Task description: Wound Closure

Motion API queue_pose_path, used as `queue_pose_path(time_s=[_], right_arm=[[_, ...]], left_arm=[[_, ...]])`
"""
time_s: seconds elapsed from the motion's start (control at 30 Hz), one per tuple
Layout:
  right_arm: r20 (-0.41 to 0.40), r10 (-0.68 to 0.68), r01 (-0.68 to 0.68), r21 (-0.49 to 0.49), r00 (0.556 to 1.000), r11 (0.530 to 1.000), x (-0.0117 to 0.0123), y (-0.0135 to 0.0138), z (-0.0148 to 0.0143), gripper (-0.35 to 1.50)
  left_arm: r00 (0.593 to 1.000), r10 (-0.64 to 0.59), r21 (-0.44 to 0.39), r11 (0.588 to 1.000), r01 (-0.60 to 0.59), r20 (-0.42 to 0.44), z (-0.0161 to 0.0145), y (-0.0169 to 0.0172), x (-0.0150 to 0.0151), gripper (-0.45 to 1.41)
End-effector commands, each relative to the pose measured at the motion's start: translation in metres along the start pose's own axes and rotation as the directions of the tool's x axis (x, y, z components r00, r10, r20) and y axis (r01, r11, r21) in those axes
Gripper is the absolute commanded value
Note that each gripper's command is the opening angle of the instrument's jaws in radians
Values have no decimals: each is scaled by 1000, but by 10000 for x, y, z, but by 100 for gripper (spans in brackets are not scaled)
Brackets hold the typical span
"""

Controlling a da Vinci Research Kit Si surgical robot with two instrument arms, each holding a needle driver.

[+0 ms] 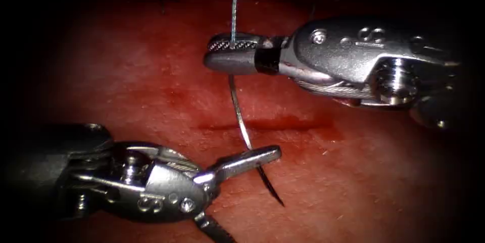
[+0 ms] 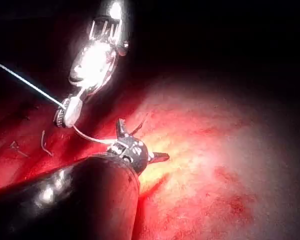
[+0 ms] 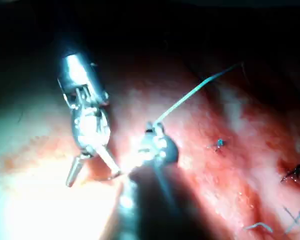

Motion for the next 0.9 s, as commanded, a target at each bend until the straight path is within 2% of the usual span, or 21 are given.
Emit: queue_pose_path(time_s=[0.03,0.1,0.17,0.3,0.5,0.57,0.67,0.73,0.77,0.8,0.83,0.9], right_arm=[[5,29,-29,-4,1000,1000,-4,4,2,-35],[12,65,-65,-7,998,998,-5,7,-1,-35],[32,115,-115,-5,993,993,-6,8,-3,-35],[70,177,-175,-35,982,984,-8,8,-5,-35],[75,219,-215,-53,973,975,-10,7,-7,-35],[75,219,-215,-53,973,975,-10,8,-7,-35],[74,230,-227,-55,970,972,-10,9,-7,-35],[74,236,-232,-55,969,971,-11,9,-7,-35],[74,236,-232,-55,969,971,-11,9,-7,-35],[74,236,-232,-55,969,971,-11,9,-7,-35],[74,236,-232,-55,969,971,-11,8,-7,-35],[74,241,-238,-55,968,970,-11,8,-7,-35]], left_arm=[[1000,10,19,1000,-10,6,7,-3,-2,95],[999,30,50,998,-31,11,7,-6,-3,89],[997,72,92,993,-73,12,8,-12,-5,73],[982,185,173,967,-187,25,11,-21,-8,74],[937,336,237,907,-349,95,16,-26,-7,74],[934,342,244,901,-358,105,16,-27,-7,74],[918,381,246,884,-397,110,19,-27,-7,69],[911,395,246,877,-412,115,20,-28,-7,59],[909,401,245,875,-417,117,20,-28,-7,51],[909,400,245,875,-417,117,20,-28,-7,22],[909,401,245,875,-417,117,20,-29,-8,-45],[904,411,245,870,-428,121,19,-29,-9,-45]])
